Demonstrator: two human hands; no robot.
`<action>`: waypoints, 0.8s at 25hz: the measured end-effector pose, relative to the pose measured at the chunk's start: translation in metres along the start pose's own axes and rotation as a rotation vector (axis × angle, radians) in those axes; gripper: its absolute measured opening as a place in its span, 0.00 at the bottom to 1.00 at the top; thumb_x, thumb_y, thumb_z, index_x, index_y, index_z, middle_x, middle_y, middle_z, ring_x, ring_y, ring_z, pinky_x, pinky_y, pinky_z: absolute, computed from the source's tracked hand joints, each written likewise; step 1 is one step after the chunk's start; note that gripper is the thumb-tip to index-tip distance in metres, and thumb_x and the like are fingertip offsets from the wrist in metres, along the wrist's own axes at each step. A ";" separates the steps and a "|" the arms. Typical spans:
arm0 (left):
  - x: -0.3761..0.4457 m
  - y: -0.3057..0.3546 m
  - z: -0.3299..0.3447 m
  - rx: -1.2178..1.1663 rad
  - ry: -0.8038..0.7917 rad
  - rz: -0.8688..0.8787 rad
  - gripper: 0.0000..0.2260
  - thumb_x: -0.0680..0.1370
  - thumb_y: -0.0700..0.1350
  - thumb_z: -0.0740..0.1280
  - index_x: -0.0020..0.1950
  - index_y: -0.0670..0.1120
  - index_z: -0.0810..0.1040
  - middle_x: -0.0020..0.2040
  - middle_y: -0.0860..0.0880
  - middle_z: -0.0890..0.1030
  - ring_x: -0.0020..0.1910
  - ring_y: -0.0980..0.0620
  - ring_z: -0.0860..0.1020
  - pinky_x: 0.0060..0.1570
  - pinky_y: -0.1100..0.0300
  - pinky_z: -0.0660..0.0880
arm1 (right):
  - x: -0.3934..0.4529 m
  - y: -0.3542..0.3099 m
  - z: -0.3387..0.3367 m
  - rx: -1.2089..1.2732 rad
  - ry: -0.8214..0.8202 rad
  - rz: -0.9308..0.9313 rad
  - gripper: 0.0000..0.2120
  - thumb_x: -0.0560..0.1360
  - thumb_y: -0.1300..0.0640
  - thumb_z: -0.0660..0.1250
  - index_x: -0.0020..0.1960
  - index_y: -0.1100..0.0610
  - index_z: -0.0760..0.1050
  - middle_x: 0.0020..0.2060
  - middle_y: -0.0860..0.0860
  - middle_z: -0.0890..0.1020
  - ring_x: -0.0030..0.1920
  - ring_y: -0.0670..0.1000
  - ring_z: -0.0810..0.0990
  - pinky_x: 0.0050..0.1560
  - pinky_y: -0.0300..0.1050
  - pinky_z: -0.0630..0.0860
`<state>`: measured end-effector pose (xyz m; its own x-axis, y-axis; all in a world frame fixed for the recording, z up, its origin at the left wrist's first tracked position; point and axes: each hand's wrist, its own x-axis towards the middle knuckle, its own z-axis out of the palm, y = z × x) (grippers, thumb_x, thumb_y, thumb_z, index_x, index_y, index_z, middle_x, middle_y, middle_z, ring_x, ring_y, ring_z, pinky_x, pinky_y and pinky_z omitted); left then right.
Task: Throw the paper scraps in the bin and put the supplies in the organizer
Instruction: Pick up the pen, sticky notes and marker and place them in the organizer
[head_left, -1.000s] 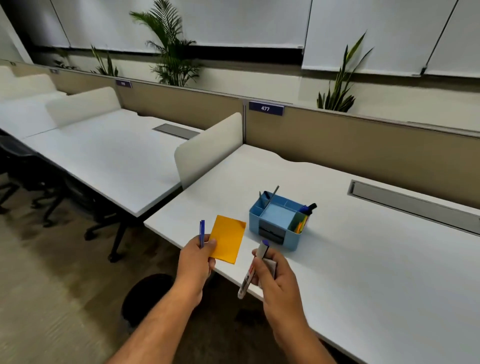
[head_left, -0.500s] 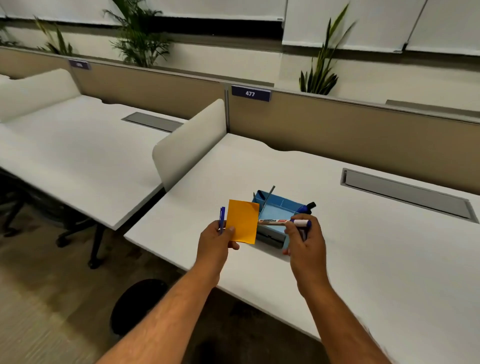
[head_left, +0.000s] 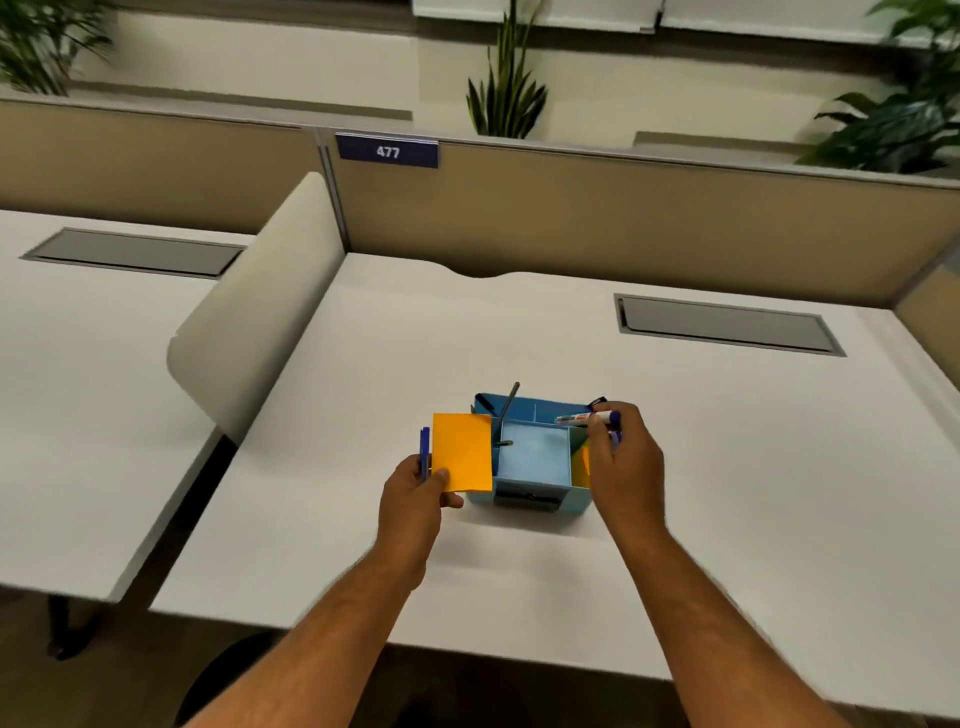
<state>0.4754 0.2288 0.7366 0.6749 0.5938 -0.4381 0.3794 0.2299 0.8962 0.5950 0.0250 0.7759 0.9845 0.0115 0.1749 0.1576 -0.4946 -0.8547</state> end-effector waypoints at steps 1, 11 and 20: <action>0.004 0.001 0.000 -0.001 -0.009 0.013 0.06 0.85 0.45 0.65 0.51 0.55 0.77 0.48 0.44 0.85 0.41 0.52 0.84 0.43 0.58 0.76 | 0.008 0.006 0.001 -0.044 0.021 -0.001 0.04 0.85 0.51 0.62 0.56 0.48 0.76 0.46 0.45 0.83 0.45 0.45 0.82 0.39 0.37 0.76; 0.033 0.016 0.007 0.042 -0.031 0.129 0.04 0.85 0.45 0.66 0.57 0.51 0.79 0.46 0.45 0.83 0.38 0.52 0.81 0.44 0.60 0.74 | 0.039 0.014 0.020 -0.146 -0.052 0.016 0.09 0.79 0.51 0.70 0.60 0.48 0.80 0.51 0.44 0.84 0.51 0.46 0.82 0.46 0.35 0.74; 0.027 0.012 0.000 0.145 -0.177 0.305 0.06 0.84 0.44 0.67 0.59 0.49 0.81 0.41 0.49 0.81 0.37 0.59 0.80 0.41 0.69 0.77 | -0.027 -0.017 0.046 0.151 -0.219 -0.039 0.14 0.75 0.50 0.77 0.56 0.45 0.76 0.44 0.43 0.81 0.51 0.42 0.80 0.47 0.29 0.75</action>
<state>0.4978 0.2471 0.7354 0.8647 0.4729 -0.1693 0.2212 -0.0558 0.9736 0.5698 0.0734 0.7627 0.9680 0.2237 0.1134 0.1893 -0.3549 -0.9155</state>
